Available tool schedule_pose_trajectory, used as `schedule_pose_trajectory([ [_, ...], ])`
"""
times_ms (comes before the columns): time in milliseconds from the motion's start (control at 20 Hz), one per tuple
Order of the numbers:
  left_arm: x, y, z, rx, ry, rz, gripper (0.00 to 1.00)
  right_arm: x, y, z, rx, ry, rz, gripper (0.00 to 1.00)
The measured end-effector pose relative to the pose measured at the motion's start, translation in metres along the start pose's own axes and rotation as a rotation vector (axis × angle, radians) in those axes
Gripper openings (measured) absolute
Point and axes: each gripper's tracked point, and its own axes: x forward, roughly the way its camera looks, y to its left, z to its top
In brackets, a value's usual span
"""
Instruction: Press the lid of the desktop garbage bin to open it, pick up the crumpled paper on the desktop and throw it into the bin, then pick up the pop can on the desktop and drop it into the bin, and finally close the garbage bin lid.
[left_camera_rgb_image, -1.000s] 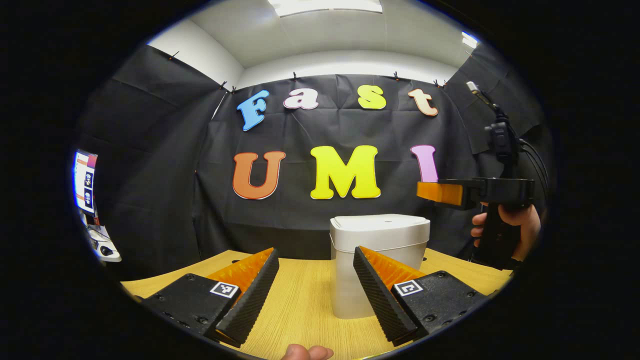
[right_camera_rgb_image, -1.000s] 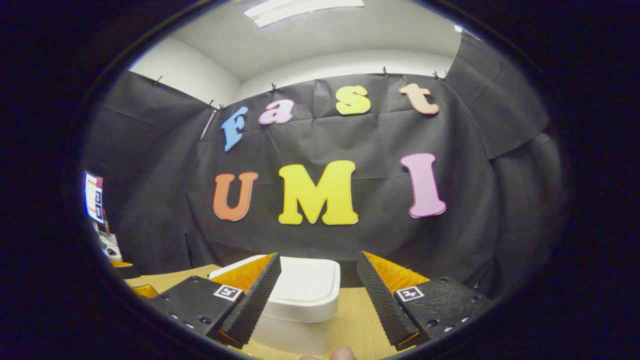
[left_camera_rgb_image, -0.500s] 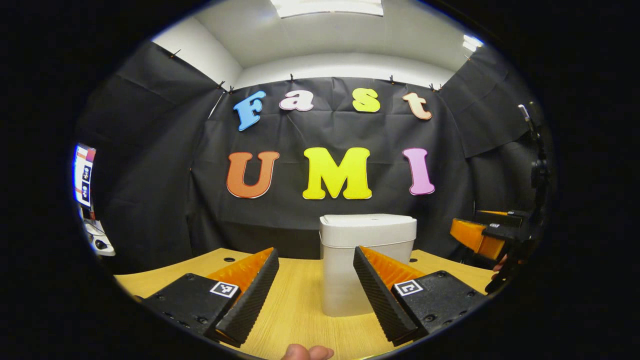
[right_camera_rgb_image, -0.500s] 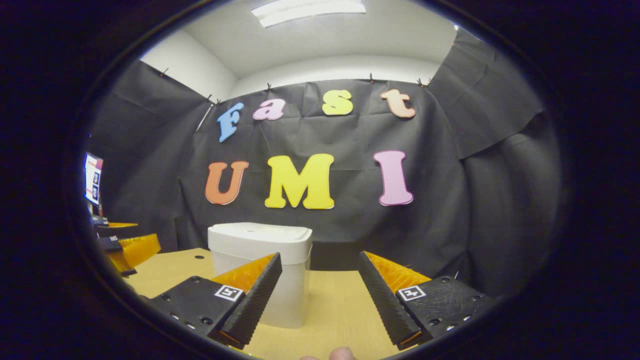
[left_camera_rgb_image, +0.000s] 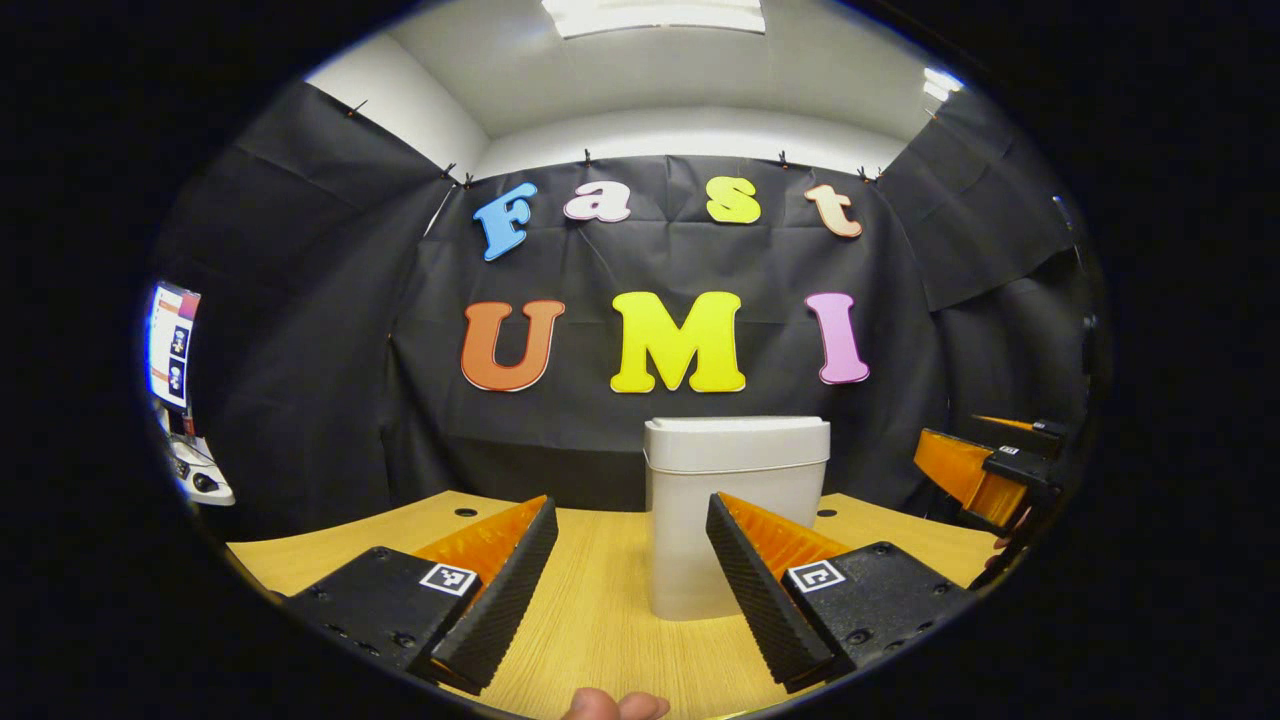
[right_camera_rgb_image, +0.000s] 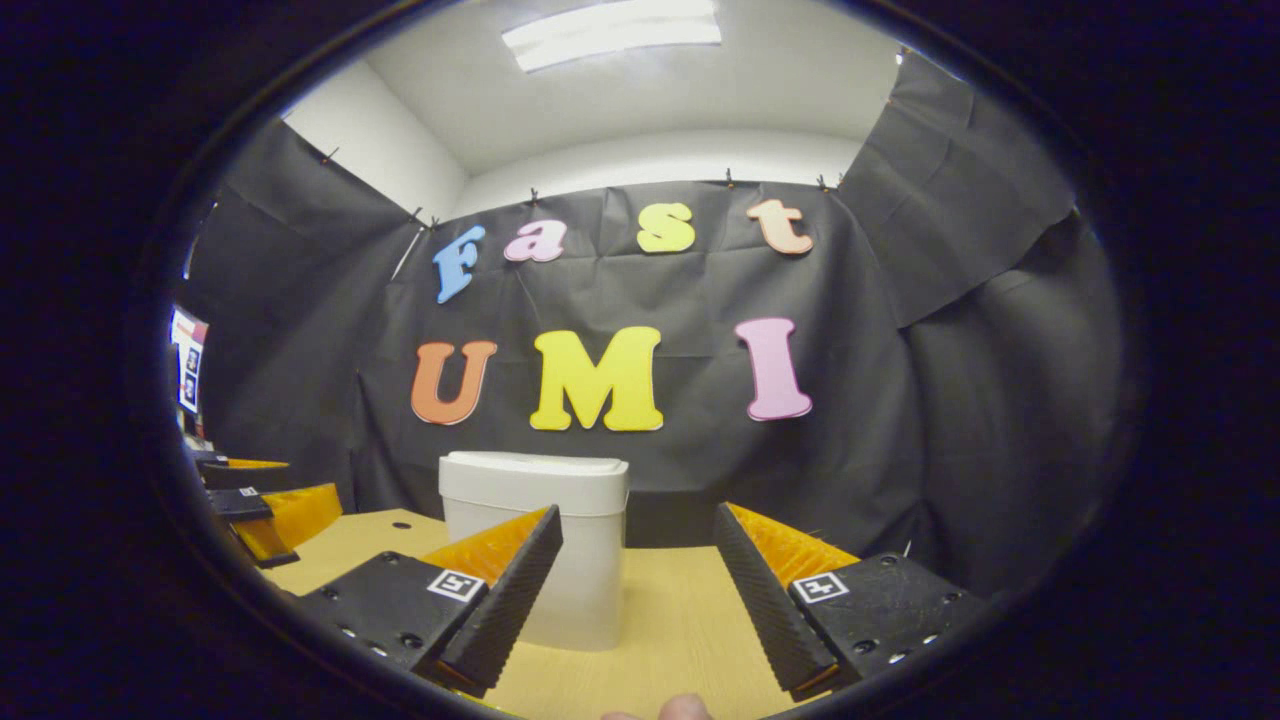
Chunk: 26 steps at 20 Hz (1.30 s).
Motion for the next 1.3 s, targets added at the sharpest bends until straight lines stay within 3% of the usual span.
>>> schedule_pose_trajectory([
  [300, -0.003, 0.008, 0.006, 0.005, -0.015, 0.013, 0.96, -0.002, 0.007, -0.004, -0.067, 0.009, -0.014, 0.95],
  [500, 0.001, 0.015, 0.006, 0.000, -0.023, 0.022, 0.96, 0.002, 0.021, -0.014, -0.052, 0.043, 0.013, 0.96],
  [1300, 0.004, 0.020, -0.001, 0.008, -0.002, 0.025, 0.96, 0.003, 0.024, -0.033, -0.022, 0.106, -0.008, 0.96],
])
